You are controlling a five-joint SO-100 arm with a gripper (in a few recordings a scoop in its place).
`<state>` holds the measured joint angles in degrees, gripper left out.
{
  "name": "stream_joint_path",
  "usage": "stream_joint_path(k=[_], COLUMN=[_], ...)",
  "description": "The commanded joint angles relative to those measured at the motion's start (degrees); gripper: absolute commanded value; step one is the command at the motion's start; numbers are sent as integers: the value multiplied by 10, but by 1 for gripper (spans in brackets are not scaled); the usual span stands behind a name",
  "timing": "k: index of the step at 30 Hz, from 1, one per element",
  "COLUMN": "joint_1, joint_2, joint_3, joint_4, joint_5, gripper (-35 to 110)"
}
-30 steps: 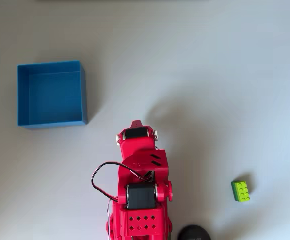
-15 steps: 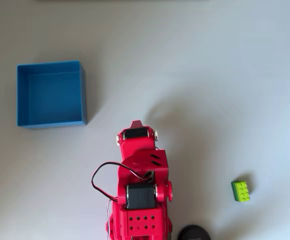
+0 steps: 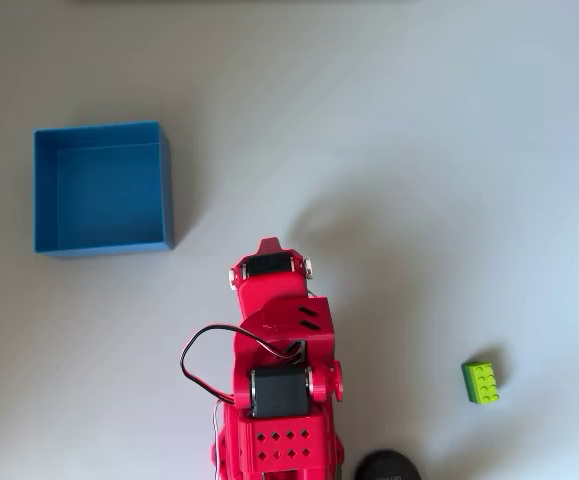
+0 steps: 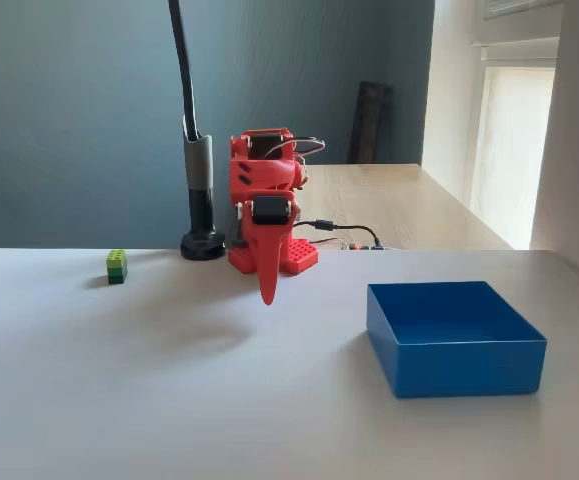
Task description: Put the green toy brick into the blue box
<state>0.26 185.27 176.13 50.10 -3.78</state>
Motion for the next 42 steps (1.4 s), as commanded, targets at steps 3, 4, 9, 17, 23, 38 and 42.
stream_joint_path(k=[3,4,9,17,23,38,42], joint_1=[-2,-4,-11,-9,4,125,162], joint_2=[-4,-4,-31,-200,-316,-566,-602], joint_3=[-33,-40,-73,-170,-258,-442,-463], joint_4=[-8,-8,-8,-9,-7,3,3], joint_5=[-1,0,4,47,84,112,120], gripper=[0,0,0,0,0,0,0])
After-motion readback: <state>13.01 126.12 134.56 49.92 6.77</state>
